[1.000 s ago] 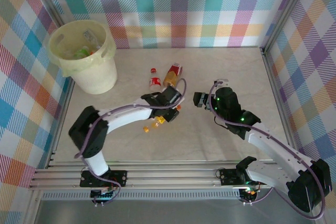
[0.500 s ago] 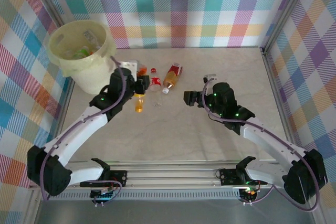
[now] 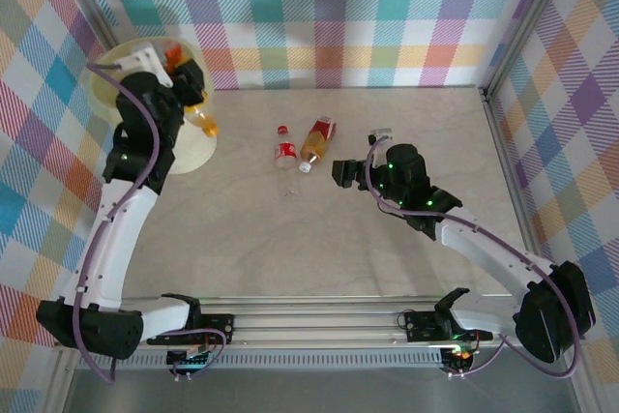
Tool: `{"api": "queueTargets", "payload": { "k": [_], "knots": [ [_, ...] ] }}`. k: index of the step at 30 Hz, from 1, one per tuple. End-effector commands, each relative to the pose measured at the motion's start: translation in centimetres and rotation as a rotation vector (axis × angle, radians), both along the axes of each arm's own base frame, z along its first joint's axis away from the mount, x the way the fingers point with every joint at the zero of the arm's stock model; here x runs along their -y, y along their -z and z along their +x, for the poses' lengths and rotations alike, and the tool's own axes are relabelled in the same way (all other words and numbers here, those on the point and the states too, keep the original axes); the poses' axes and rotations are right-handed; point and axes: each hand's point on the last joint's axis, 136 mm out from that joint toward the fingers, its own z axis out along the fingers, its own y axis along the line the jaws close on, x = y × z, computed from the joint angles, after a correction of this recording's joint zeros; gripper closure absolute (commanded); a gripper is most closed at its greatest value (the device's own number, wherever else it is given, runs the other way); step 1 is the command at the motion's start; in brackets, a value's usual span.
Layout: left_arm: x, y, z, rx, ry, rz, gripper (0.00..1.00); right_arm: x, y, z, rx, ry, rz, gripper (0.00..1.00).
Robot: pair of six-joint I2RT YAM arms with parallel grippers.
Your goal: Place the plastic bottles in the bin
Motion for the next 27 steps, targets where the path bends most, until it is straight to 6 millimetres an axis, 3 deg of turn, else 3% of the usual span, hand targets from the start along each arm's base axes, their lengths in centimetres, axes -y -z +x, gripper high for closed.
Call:
{"api": "queueTargets", "payload": {
  "k": [1, 6, 11, 20, 23, 27],
  "knots": [
    [-3.1, -2.9, 1.1, 0.062, -0.127, -0.021, 0.56, -0.2, -2.5, 0.7, 0.055, 0.011, 0.032, 0.0],
    [-7.6, -4.9, 3.5, 0.12, -0.286, 0.002, 0.56, -0.1, -3.0, 0.8, 0.063, 0.017, 0.03, 0.0],
    [-11.2, -4.9, 6.7, 0.096, -0.376, 0.041, 0.55, -0.1, -3.2, 1.0, 0.063, 0.024, 0.023, 0.0],
    [-15.7, -0.3, 10.7, -0.034, -0.472, 0.032, 0.55, 0.4, -2.3, 0.8, 0.045, 0.042, 0.009, 0.0],
    [-16.8, 1.9, 12.0, -0.106, -0.49, 0.021, 0.55, 0.6, -2.0, 0.7, 0.037, 0.044, 0.0, 0.0],
    [-17.0, 6.3, 13.3, -0.284, -0.486, 0.022, 0.55, 0.8, -1.8, 0.6, 0.034, 0.052, -0.002, 0.0]
  ]
}}
